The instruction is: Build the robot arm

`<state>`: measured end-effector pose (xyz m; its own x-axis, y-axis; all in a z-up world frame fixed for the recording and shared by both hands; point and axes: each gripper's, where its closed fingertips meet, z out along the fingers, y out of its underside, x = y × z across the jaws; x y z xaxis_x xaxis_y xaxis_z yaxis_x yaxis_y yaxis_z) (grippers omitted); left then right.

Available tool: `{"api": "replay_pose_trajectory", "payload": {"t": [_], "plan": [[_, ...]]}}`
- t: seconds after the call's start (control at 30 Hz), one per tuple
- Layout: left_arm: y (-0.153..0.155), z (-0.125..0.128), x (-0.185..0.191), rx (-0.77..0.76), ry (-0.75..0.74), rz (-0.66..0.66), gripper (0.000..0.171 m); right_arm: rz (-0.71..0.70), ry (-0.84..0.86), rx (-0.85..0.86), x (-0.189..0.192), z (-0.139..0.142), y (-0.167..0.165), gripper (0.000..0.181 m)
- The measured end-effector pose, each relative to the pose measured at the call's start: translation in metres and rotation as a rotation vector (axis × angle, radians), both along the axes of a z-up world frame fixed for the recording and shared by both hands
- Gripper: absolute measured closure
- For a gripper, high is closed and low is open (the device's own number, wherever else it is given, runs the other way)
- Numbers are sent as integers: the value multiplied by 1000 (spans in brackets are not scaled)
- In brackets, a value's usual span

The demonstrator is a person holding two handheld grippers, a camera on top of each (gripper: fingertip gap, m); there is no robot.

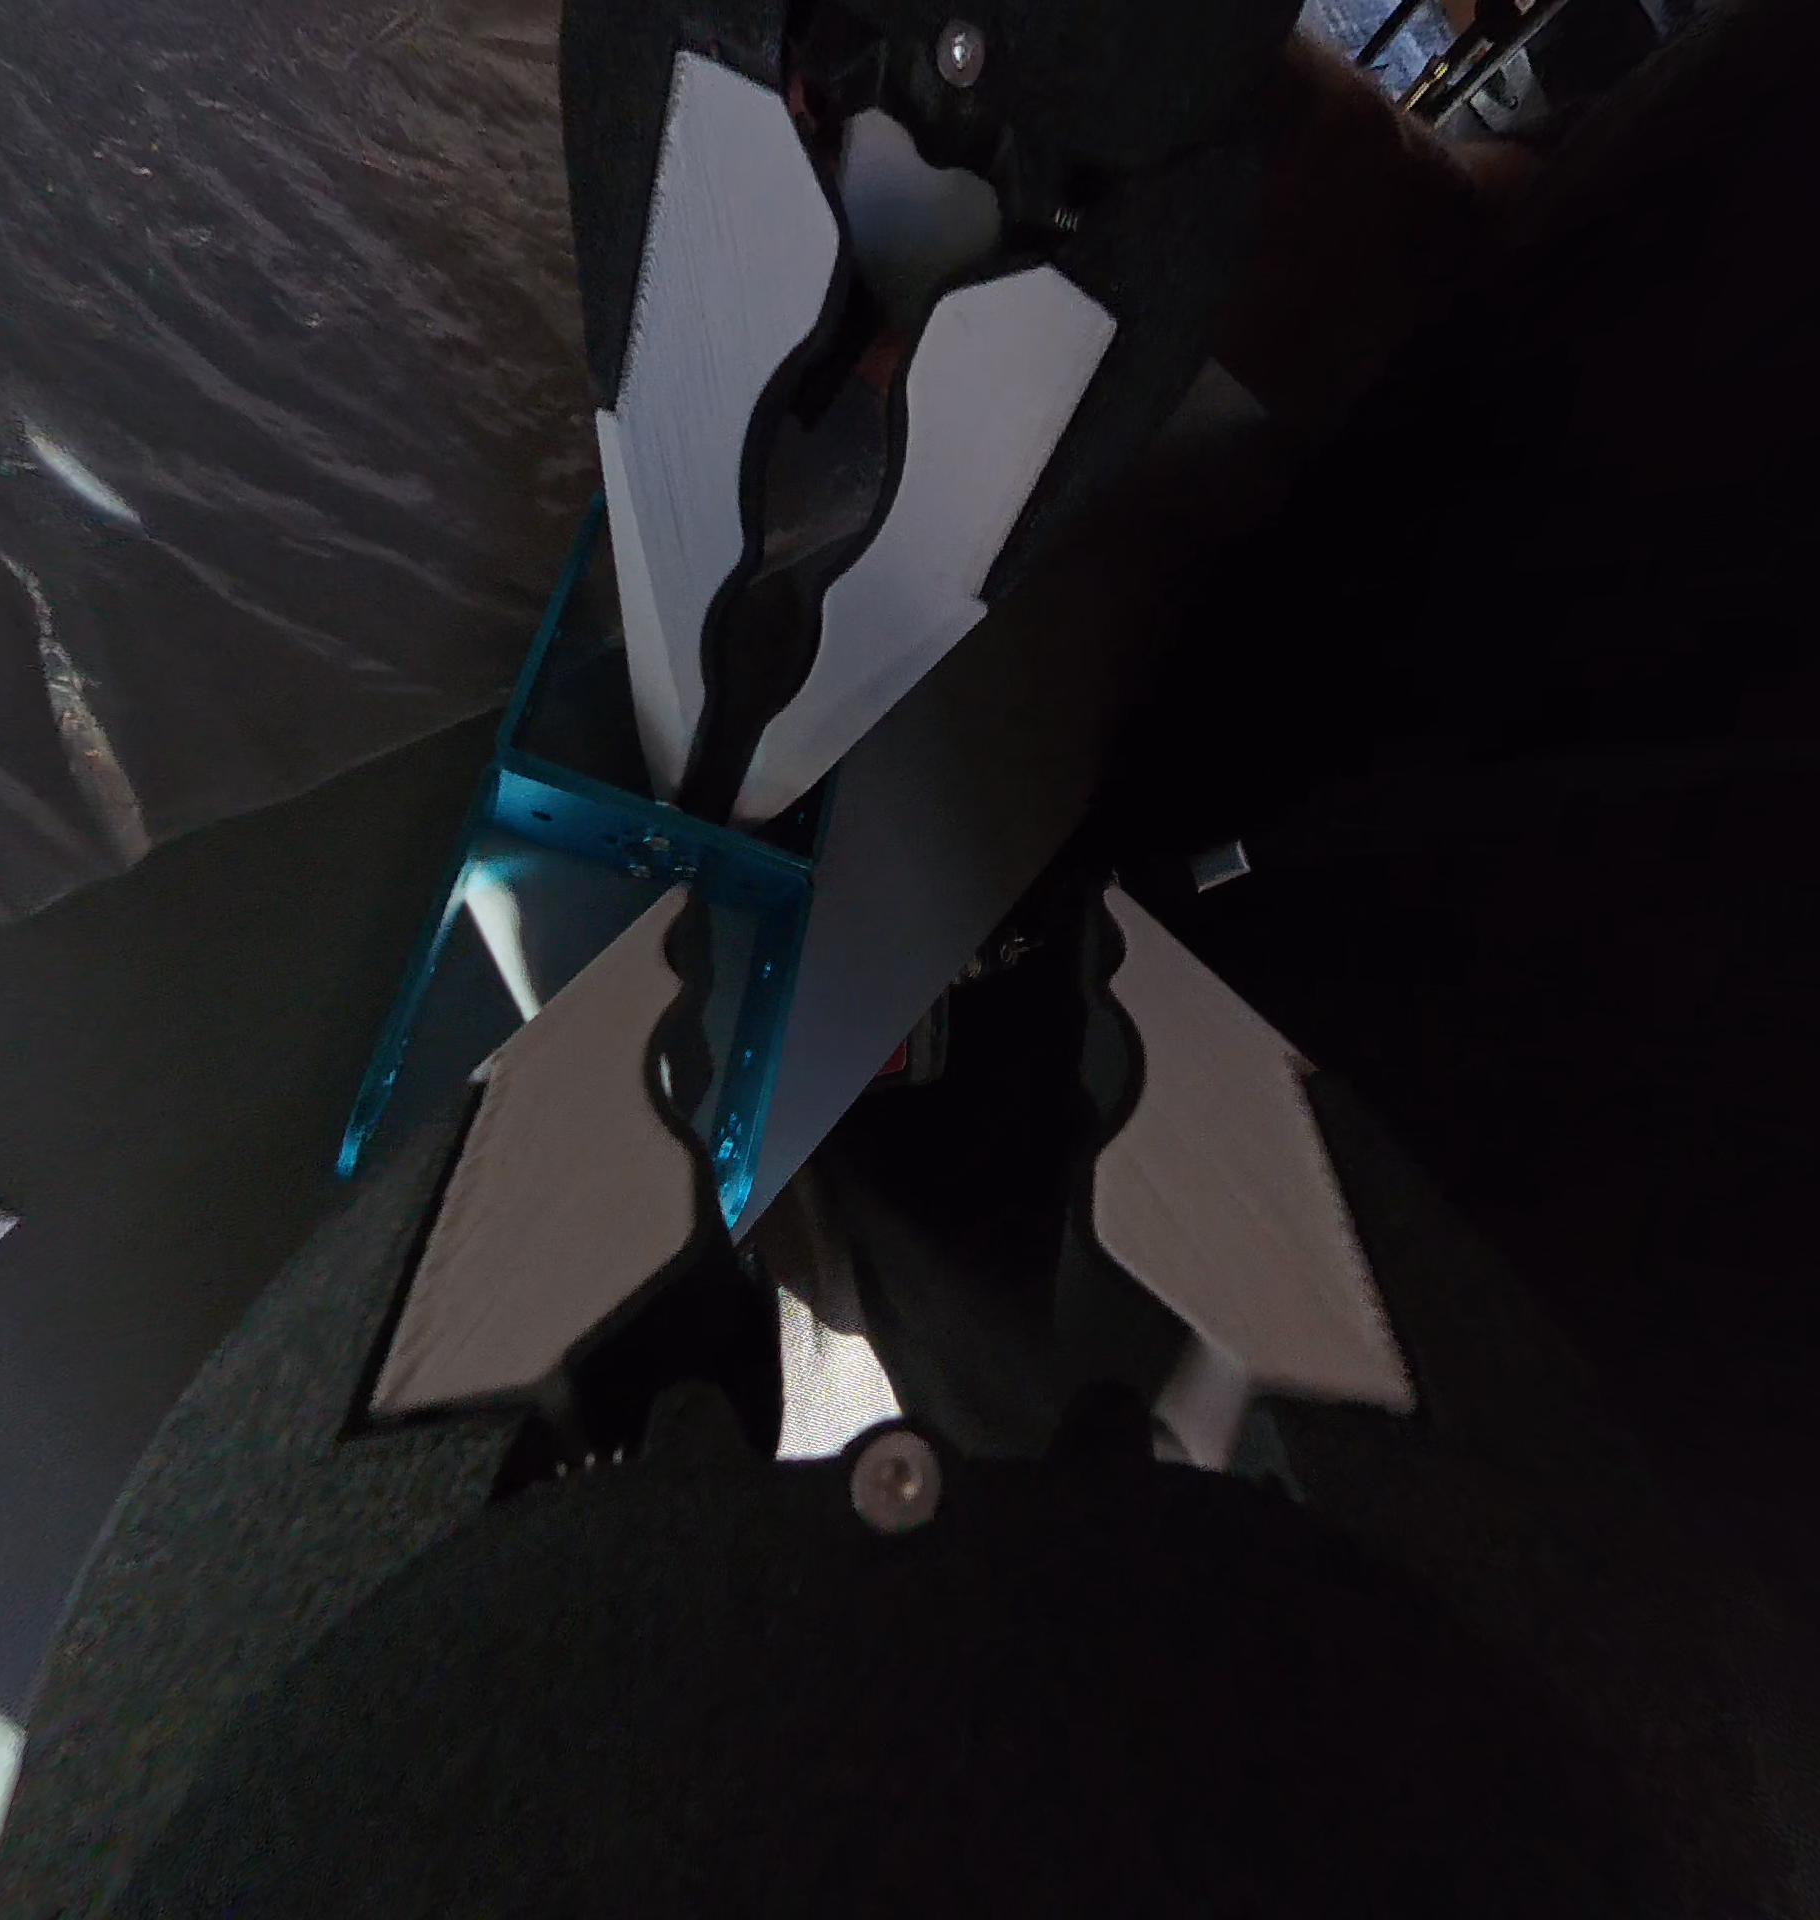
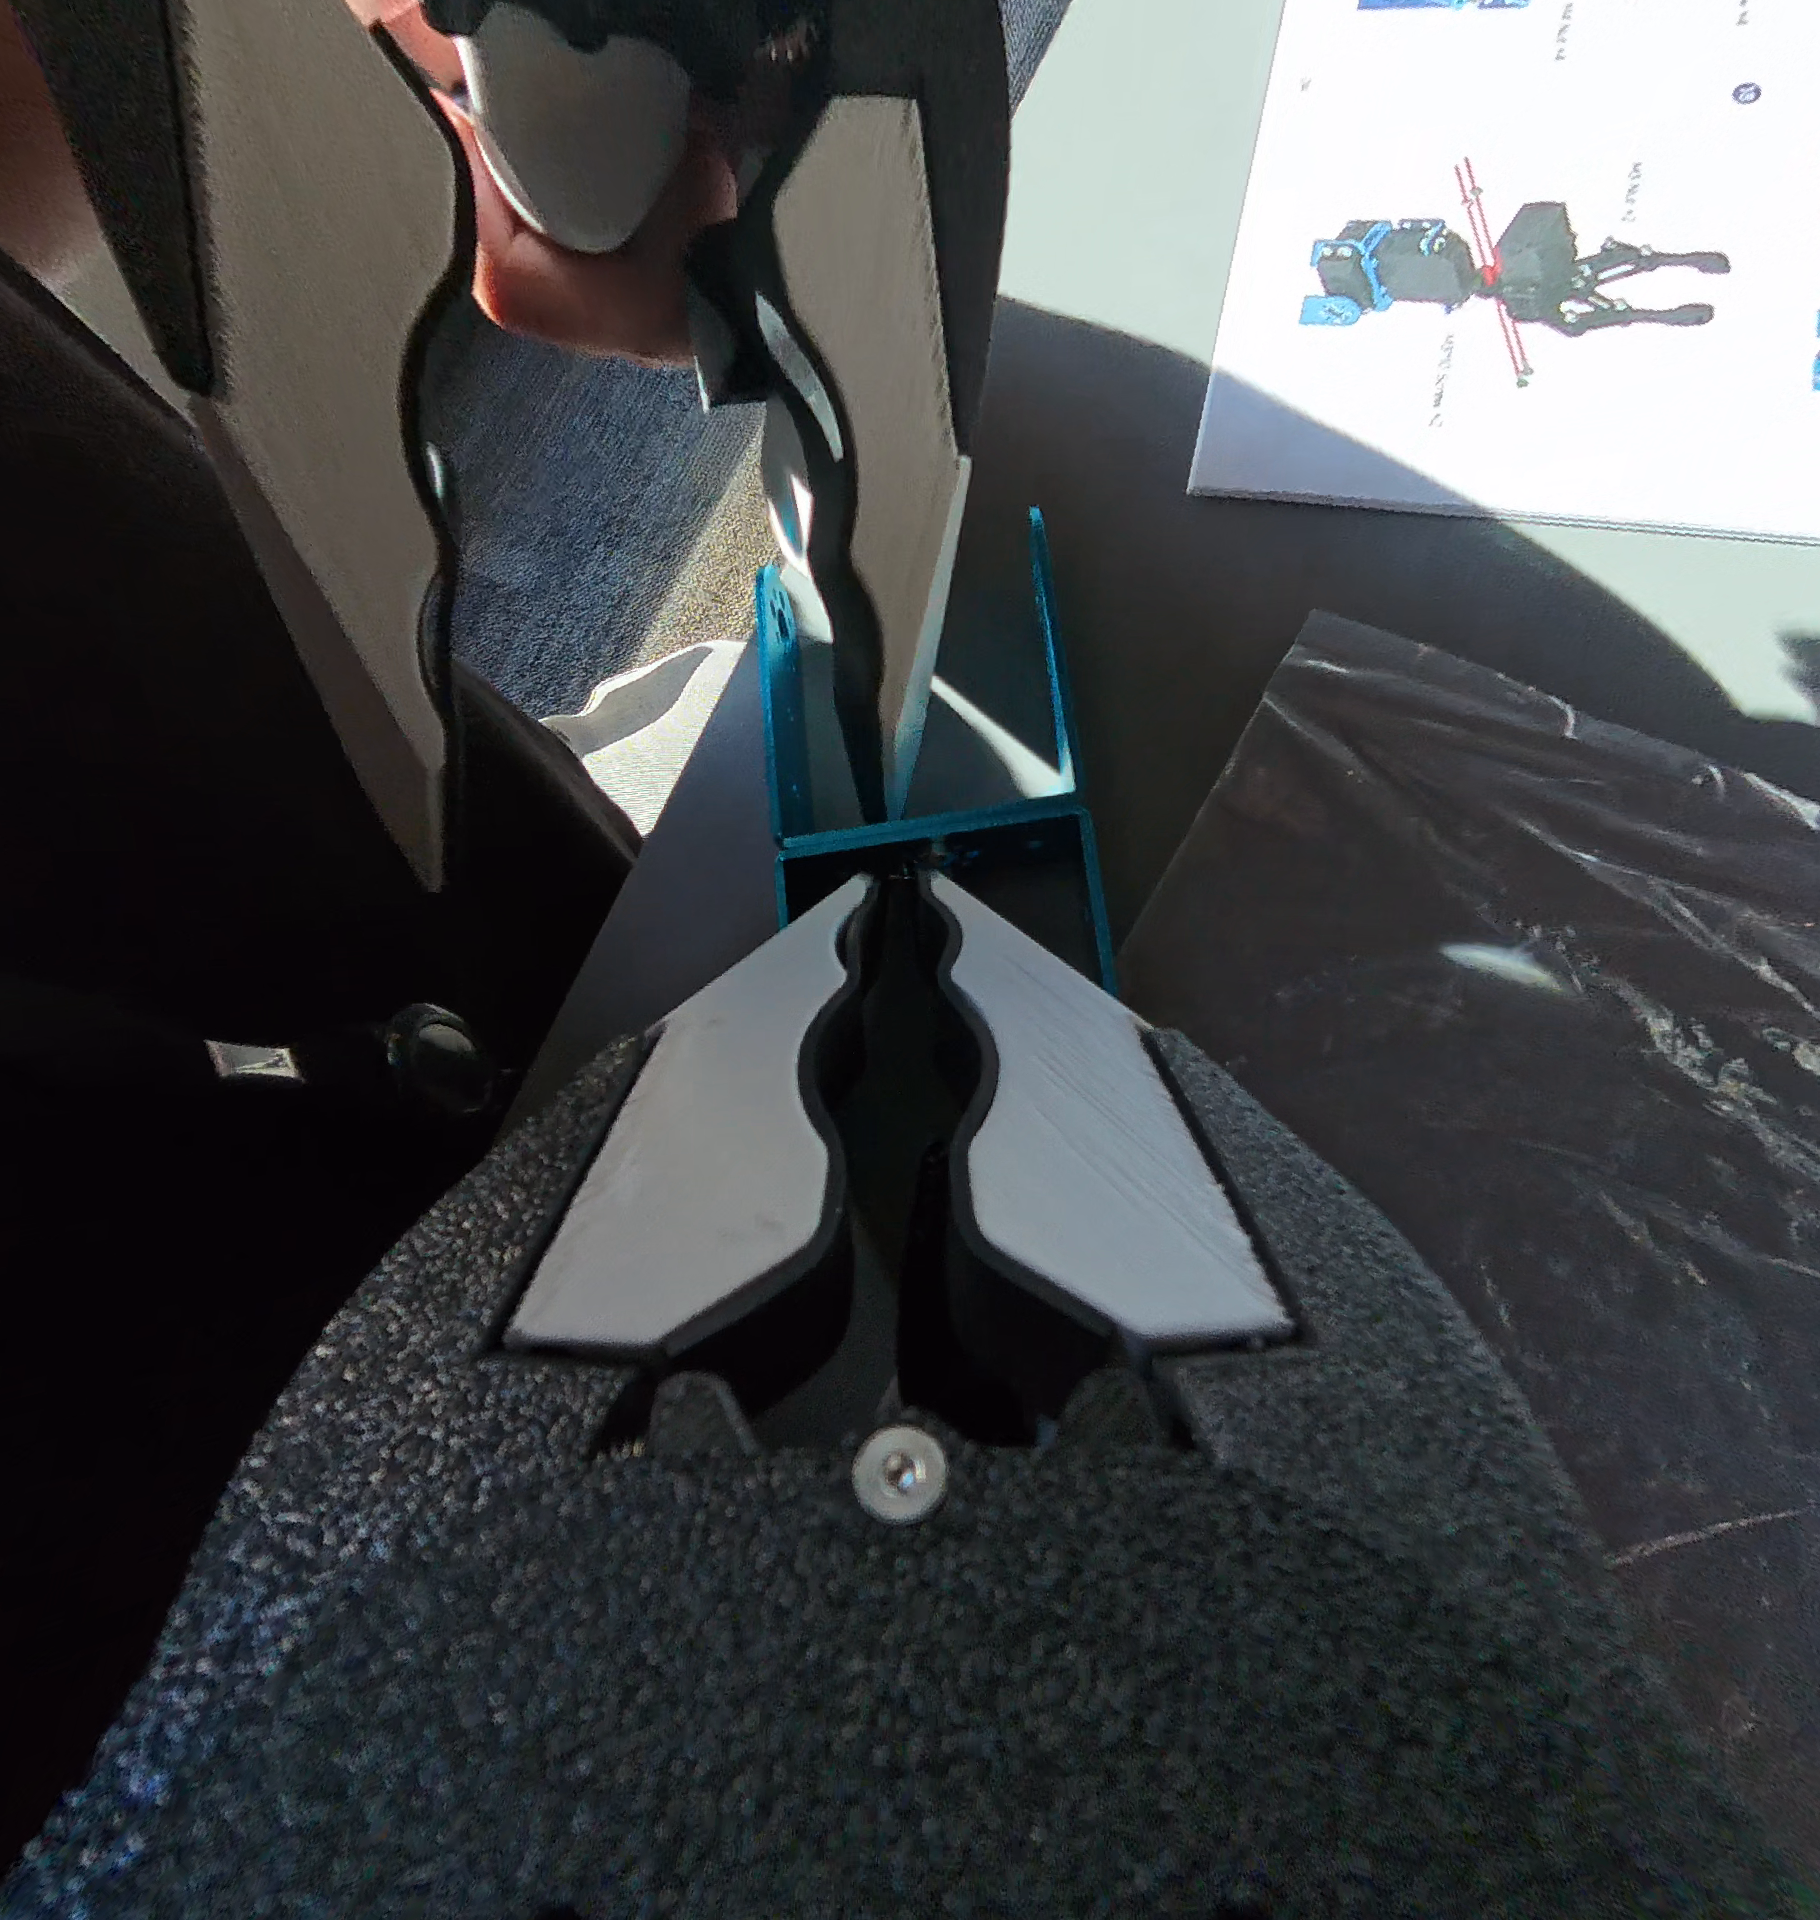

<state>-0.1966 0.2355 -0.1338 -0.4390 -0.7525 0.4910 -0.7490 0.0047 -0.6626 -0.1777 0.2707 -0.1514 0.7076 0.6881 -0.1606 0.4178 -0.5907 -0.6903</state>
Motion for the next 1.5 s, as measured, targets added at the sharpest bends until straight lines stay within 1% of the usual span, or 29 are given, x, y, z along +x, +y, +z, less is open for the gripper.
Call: {"api": "replay_pose_trajectory", "payload": {"t": [0.1, 0.3, 0.53, 0.73, 1.1, 1.2, 1.4, 1.5], "plan": [[1, -4, 1, 15, 4, 6, 101, -4, 4, 11, 1, 1, 1, 177], [1, -2, 2, 30, -13, 2, 101, -2, -8, 13, 1, 0, 2, 177], [1, -3, 4, 43, -30, 7, 102, -24, 30, -7, 4, 1, 3, 177], [4, -3, 3, 53, -33, 12, 103, -16, 4, 20, 3, 1, 4, 177], [9, -1, 8, 57, -52, 50, 100, -32, 20, 16, 6, 1, 5, 177], [14, 3, 9, 33, -63, 70, 100, -35, 20, 26, 6, 2, 6, 178], [8, 4, 10, 19, -72, 54, 100, -41, 32, 17, 6, 2, 6, 178], [12, 5, 8, 5, -72, 87, 100, -45, 35, 17, 7, 3, 7, 177]]}}
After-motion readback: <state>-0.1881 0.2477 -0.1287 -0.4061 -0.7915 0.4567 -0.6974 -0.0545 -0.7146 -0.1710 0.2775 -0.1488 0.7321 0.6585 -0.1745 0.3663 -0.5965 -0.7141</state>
